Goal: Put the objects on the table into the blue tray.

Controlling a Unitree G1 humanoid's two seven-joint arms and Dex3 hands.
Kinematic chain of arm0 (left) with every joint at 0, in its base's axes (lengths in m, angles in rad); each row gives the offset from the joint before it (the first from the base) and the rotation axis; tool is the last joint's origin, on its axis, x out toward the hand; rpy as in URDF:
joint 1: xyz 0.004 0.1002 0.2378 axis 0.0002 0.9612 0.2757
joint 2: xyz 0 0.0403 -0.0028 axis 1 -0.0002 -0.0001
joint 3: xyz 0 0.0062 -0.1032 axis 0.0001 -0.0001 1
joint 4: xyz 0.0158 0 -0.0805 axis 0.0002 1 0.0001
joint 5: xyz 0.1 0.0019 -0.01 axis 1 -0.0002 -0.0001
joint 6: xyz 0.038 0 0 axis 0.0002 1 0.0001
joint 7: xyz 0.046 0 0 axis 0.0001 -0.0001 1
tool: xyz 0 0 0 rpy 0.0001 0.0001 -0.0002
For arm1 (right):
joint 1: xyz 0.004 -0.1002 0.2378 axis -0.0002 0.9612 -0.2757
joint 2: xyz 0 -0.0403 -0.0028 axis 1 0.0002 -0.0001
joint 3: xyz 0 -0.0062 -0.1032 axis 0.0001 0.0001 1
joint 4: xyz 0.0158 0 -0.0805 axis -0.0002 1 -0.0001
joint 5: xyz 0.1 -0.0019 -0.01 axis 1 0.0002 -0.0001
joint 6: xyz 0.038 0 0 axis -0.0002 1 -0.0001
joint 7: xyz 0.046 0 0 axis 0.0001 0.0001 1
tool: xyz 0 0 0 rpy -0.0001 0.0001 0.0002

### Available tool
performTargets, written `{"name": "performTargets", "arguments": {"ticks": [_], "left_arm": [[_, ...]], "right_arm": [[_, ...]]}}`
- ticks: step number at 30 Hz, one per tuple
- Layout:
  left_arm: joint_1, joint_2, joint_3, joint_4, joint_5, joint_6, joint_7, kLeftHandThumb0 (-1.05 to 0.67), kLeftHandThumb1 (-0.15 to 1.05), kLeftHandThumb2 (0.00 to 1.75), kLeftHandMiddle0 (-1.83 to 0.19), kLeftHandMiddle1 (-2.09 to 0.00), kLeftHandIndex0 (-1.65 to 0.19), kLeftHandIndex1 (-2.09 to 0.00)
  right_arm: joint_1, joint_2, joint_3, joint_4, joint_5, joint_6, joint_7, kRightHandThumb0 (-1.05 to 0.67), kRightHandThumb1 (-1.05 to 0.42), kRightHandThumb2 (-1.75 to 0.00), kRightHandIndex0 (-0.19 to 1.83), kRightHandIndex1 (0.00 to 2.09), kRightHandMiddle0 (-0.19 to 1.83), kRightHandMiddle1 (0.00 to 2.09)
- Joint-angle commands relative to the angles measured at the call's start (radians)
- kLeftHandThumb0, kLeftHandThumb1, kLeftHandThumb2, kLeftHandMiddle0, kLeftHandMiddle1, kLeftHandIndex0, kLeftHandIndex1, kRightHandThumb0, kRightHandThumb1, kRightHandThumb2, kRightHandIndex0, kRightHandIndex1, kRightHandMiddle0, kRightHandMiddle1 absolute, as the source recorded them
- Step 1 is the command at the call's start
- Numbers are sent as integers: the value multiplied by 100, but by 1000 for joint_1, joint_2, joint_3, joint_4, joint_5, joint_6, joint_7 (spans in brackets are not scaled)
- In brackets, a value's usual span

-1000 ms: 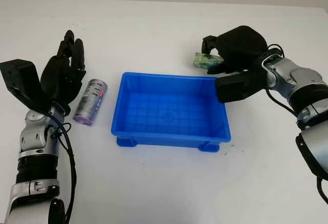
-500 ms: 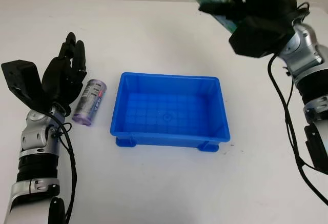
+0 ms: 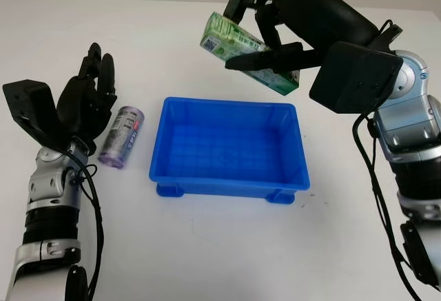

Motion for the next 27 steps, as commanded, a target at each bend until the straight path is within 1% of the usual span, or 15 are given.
{"name": "performTargets", "arguments": {"ticks": [1,5,6,7,8,9,10,11,12,14,16,18,23,24,27], "left_arm": [[-3,-3,0,-21,-1,7,3,-74,105,56,19,0,19,0],[2,-4,4,-27,-6,16,5,-74,105,54,19,0,19,0],[4,-5,3,-30,-6,18,6,-74,105,54,19,0,19,0],[6,-5,4,-31,-7,17,5,-74,105,54,19,0,19,0],[7,-6,4,-34,-7,19,7,-74,105,54,19,0,19,0],[7,-7,5,-35,-8,20,8,-74,105,54,19,0,19,0],[7,-9,5,-34,-7,19,10,-74,105,54,19,0,19,0],[7,-9,5,-32,-7,17,10,-74,105,54,19,0,19,0],[7,-9,4,-30,-6,13,8,-74,105,55,19,0,19,0],[7,-10,3,-28,-4,9,8,-74,105,55,19,0,19,0],[6,-10,0,-26,0,7,10,-74,105,56,19,0,19,0],[6,-11,1,-25,1,6,11,-74,105,56,19,0,19,0],[3,-15,4,-22,-3,8,15,-74,105,55,19,0,19,0],[3,-15,4,-23,-2,8,15,-74,105,55,19,0,19,0],[4,-12,4,-20,-3,7,9,-74,105,55,19,0,19,0]], "right_arm": [[15,-1,20,-39,-30,32,30,-31,-105,-31,125,209,84,209],[33,-3,37,-24,-54,52,82,-36,-105,-30,125,209,80,209],[38,0,37,-20,-52,56,94,-37,-105,-29,123,209,77,209],[39,-2,40,-19,-53,68,113,-40,-105,-25,116,209,69,209],[36,-7,43,-18,-53,78,136,-47,-105,-22,69,205,36,204],[30,-11,44,-13,-34,91,176,-53,-105,-20,41,196,17,191],[19,-21,47,-3,-13,97,226,-57,-105,-20,17,166,4,155],[6,-32,51,11,4,85,273,-62,-105,-23,4,124,-1,108],[-3,-39,52,25,17,67,306,-68,-105,-27,-3,71,-3,57],[-12,-45,48,41,29,41,341,-75,-105,-31,-15,23,-14,16],[-16,-41,37,48,39,44,351,-77,-105,-35,-18,6,-18,4],[-19,-36,21,52,47,32,338,-81,-105,-43,-19,1,-19,1],[-33,-16,-71,104,113,29,262,-86,-105,-58,-19,0,-19,0],[-38,-7,-98,128,130,18,232,-86,-105,-63,-19,0,-19,0],[-51,30,-192,190,198,38,135,-81,-105,-67,-19,0,-18,1]]}}
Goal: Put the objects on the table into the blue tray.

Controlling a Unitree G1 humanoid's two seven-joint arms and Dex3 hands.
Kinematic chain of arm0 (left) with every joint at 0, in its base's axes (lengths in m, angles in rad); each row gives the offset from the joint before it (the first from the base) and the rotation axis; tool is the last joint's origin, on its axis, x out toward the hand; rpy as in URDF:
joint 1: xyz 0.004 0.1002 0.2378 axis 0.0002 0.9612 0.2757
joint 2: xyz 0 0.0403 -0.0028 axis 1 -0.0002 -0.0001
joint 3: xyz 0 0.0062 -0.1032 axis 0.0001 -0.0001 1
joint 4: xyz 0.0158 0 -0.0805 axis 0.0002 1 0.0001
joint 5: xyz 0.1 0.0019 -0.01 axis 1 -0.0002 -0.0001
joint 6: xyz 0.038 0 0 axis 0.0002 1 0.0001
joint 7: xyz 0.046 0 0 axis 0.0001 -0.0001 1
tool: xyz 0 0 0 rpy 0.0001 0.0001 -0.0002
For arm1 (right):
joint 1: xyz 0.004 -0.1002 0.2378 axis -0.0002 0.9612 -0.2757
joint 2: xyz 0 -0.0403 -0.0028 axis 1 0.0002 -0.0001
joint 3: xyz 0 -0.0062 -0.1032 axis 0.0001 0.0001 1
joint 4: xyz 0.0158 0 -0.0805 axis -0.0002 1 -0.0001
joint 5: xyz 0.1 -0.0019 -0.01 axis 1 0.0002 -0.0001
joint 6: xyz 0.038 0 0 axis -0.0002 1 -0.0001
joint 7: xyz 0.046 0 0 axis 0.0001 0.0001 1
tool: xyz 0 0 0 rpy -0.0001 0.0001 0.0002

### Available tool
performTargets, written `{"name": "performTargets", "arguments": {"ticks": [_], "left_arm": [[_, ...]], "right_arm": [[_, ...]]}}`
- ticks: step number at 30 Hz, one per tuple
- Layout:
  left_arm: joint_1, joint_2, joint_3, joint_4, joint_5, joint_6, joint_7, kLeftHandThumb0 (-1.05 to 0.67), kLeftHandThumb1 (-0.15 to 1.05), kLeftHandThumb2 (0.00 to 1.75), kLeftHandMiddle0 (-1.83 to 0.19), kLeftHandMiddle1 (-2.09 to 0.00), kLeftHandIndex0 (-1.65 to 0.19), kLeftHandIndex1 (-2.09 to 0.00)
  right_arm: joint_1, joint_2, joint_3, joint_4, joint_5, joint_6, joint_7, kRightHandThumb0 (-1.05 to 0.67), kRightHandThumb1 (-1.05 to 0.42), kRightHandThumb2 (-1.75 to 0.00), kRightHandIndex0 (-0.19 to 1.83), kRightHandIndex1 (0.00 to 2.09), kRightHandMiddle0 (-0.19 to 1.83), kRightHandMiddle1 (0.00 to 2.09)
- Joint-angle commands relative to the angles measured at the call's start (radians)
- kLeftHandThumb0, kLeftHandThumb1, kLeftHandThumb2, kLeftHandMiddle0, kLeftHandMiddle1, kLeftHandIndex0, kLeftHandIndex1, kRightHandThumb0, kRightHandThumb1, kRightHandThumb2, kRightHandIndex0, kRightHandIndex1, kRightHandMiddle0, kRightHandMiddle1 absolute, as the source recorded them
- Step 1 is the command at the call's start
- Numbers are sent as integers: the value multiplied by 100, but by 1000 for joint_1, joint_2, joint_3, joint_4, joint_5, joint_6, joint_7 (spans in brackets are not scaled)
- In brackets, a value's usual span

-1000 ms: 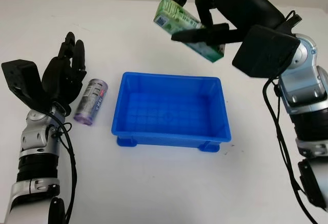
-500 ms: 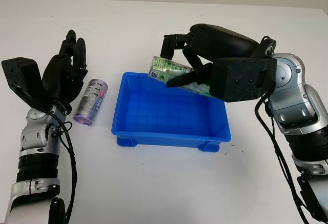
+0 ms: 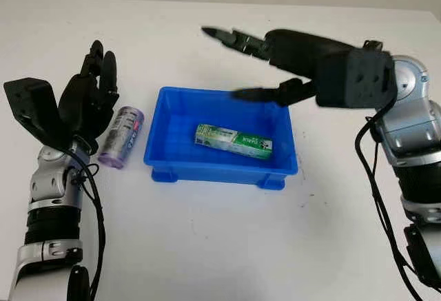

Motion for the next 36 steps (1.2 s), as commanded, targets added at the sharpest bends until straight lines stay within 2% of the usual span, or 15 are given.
{"name": "performTargets", "arguments": {"ticks": [1,8,17,29,36], "left_arm": [[2,-1,4,0,-1,-9,-3,-74,105,55,19,0,19,0],[-5,4,8,15,-3,-12,-10,-74,105,54,19,0,19,0],[-14,12,7,26,5,-20,-18,-74,105,55,19,0,19,0],[-15,19,8,24,1,-15,-26,-74,105,55,19,0,19,0],[-8,38,7,8,8,-13,-36,-75,105,53,19,0,19,0]], "right_arm": [[-27,23,-80,57,54,9,-53,-80,-105,-68,-19,0,-18,1],[-57,43,-214,343,133,18,-237,-84,-105,-69,-19,0,-19,0],[-10,83,-217,525,118,-9,-391,-80,-105,-77,-19,0,-19,0],[68,162,-226,518,148,27,-480,-73,-105,-83,-19,0,-19,0],[72,175,-227,517,170,30,-472,-73,-105,-83,-19,0,-19,0]]}}
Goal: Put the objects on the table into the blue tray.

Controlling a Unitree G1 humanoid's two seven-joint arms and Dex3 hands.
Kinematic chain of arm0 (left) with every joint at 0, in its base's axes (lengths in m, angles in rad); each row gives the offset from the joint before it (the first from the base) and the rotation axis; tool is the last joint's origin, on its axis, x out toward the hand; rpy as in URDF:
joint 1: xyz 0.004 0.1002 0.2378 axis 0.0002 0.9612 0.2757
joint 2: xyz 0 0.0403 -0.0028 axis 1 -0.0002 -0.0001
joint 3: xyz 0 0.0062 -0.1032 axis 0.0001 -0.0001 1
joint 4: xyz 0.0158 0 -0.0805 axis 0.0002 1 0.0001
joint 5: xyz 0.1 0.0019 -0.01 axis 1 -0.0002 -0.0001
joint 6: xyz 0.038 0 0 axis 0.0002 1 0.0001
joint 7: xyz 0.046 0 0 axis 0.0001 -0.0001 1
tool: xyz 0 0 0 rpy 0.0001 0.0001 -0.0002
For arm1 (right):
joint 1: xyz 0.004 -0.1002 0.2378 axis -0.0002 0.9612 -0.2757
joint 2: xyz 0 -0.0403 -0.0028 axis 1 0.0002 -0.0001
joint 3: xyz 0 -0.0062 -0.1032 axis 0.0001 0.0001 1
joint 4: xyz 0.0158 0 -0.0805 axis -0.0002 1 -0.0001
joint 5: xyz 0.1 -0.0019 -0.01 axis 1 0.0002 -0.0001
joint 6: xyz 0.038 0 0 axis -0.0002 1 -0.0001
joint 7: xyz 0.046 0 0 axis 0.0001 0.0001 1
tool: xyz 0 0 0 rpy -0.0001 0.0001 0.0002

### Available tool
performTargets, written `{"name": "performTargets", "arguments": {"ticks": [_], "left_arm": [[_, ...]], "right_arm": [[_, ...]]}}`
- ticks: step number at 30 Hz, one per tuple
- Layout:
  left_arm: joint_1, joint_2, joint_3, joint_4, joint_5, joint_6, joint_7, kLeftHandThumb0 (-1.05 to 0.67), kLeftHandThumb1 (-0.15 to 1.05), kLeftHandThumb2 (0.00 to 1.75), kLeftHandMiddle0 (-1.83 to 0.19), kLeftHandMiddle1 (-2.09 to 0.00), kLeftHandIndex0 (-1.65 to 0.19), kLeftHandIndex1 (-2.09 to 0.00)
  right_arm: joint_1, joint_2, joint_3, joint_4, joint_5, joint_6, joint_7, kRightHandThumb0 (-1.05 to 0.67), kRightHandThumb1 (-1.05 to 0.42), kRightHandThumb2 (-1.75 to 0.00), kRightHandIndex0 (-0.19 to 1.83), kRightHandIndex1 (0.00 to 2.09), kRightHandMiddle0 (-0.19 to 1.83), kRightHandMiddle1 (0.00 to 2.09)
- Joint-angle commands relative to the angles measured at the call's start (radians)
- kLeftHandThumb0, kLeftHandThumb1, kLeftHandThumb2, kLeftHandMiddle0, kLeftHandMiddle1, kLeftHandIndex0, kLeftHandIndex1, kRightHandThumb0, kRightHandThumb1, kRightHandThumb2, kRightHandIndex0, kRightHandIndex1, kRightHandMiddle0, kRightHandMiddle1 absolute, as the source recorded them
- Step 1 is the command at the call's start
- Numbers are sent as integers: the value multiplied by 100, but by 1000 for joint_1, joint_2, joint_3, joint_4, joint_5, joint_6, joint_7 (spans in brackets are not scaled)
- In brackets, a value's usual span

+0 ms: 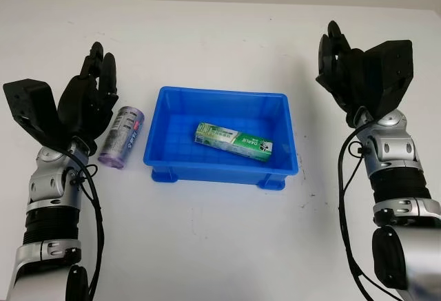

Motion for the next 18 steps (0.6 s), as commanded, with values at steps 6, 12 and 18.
{"name": "performTargets", "arguments": {"ticks": [6,12,18], "left_arm": [[-2,156,-24,-136,110,-60,-44,-65,105,41,19,-1,18,-1],[-16,460,-135,-157,417,-288,-162,-65,101,10,16,-3,17,-5],[-26,707,-220,-106,718,-601,-125,-37,92,5,16,-4,14,-6]], "right_arm": [[12,15,-9,-61,19,30,-1,-74,-105,-82,-19,0,-19,0],[15,9,-4,-76,17,42,8,-73,-105,-81,-19,0,-19,0],[9,15,-1,-65,12,39,6,-72,-105,-82,-19,0,-19,0]]}}
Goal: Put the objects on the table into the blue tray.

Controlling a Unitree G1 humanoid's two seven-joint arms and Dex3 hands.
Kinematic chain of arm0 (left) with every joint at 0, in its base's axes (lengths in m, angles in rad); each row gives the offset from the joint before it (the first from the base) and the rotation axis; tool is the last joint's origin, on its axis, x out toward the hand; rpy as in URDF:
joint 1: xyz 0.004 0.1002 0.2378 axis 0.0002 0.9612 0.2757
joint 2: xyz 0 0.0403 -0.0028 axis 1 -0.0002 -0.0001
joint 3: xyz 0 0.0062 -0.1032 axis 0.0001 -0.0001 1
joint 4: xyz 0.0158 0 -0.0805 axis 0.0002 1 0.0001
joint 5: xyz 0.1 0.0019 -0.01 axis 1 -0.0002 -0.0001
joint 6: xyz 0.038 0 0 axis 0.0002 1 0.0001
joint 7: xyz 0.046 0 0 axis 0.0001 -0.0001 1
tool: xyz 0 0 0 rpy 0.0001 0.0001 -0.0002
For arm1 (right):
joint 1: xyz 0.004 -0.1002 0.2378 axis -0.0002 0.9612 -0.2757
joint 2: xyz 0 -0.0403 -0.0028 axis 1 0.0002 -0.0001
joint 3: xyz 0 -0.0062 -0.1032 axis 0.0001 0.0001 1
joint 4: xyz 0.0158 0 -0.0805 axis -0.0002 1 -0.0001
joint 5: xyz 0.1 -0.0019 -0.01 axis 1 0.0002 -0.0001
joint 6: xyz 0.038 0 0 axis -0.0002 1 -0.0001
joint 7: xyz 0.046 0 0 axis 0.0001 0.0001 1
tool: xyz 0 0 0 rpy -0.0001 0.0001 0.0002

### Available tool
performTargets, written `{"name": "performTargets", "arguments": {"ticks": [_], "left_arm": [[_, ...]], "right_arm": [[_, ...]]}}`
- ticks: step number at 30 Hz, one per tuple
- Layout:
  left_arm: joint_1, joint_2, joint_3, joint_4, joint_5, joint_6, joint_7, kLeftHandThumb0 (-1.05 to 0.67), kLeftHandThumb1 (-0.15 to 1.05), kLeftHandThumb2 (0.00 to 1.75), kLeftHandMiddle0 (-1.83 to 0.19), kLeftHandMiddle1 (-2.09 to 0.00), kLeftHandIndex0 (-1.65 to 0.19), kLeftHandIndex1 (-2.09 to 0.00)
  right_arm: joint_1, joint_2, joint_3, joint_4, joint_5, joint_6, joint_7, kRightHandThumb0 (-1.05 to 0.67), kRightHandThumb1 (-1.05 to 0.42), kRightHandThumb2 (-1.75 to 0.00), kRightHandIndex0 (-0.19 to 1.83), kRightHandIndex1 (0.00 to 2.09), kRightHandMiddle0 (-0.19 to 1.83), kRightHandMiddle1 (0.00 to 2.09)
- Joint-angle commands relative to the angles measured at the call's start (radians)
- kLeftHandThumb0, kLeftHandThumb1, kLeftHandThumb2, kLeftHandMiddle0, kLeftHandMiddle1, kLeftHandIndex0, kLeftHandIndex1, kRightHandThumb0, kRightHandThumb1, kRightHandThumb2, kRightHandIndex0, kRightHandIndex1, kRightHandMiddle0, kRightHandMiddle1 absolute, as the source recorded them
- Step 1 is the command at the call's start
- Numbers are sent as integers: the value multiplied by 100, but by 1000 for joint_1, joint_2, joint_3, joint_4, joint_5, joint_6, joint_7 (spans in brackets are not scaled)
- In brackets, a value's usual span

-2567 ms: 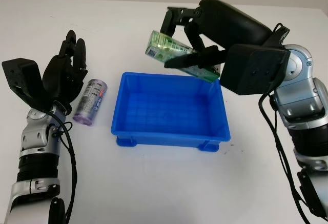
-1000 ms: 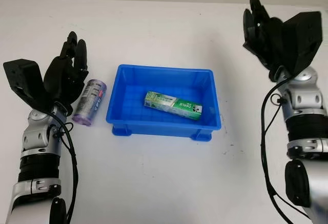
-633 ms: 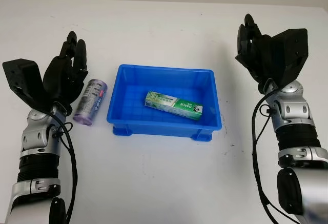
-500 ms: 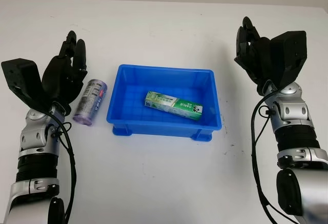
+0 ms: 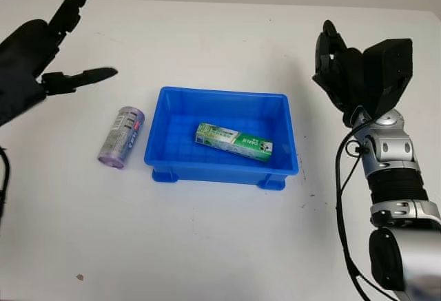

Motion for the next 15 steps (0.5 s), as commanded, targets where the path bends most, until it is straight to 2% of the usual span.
{"name": "performTargets", "arguments": {"ticks": [1,2,5,8,11,12,15], "left_arm": [[-23,101,-39,30,121,-128,66,-37,91,4,16,-4,13,-7],[-36,147,-66,67,212,-224,140,-36,90,4,16,-5,12,-7],[-94,240,-141,162,420,-411,306,-38,88,4,15,-5,10,-7],[-179,304,-230,230,629,-524,476,-38,90,5,19,-1,15,-4],[-274,339,-334,270,844,-580,662,-35,99,8,19,0,19,-1],[-303,343,-365,281,898,-590,713,-25,102,24,19,0,19,-2],[-387,362,-461,287,1071,-604,874,-9,104,44,19,0,19,-2]], "right_arm": [[3,3,-4,-10,3,-5,-2,-72,-105,-82,-19,0,-19,0],[1,5,-3,-9,3,-2,-2,-71,-105,-82,-19,0,-19,0],[-5,7,-3,-5,4,-2,-2,-71,-105,-82,-19,0,-19,0],[-13,8,-2,12,2,-18,-2,-71,-105,-82,-19,0,-19,0],[-18,11,-4,36,3,-42,0,-71,-105,-82,-19,0,-19,0],[-19,13,-5,41,5,-48,1,-70,-105,-81,-19,0,-19,0],[-18,15,-4,38,3,-50,-5,-70,-105,-81,-19,0,-19,0]]}}
